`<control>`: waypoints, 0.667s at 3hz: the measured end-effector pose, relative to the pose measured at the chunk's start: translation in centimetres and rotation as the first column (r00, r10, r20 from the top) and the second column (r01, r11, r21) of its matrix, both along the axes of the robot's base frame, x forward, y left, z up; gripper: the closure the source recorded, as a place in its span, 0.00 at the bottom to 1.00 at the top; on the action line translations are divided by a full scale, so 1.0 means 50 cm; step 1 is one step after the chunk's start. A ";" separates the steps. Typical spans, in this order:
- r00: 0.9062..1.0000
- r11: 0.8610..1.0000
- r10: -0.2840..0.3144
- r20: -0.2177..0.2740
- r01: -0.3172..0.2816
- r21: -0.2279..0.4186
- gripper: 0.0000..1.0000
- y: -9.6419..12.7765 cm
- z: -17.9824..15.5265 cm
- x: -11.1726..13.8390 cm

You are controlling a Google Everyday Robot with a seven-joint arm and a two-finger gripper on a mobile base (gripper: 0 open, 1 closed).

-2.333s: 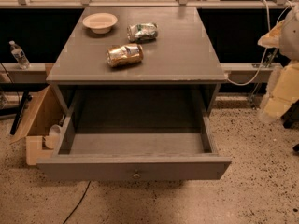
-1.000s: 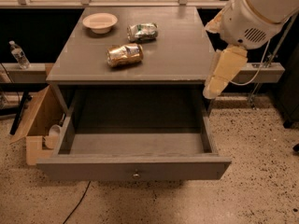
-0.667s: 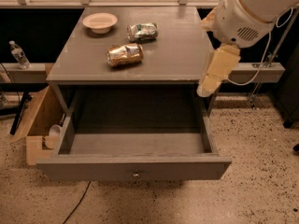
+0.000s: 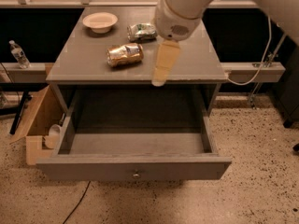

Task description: Place orange can into top drawer

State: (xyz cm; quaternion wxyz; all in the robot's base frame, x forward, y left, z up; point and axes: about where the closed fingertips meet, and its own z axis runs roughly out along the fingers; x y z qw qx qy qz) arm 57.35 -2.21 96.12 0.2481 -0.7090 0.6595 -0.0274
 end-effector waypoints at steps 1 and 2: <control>0.999 0.998 0.035 -0.032 -0.034 0.046 0.00 0.085 -0.043 0.072; 0.999 0.998 0.038 -0.034 -0.037 0.047 0.00 0.086 -0.048 0.080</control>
Offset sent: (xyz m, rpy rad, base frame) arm 0.0284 0.0336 -0.0150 0.0330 0.0195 0.0251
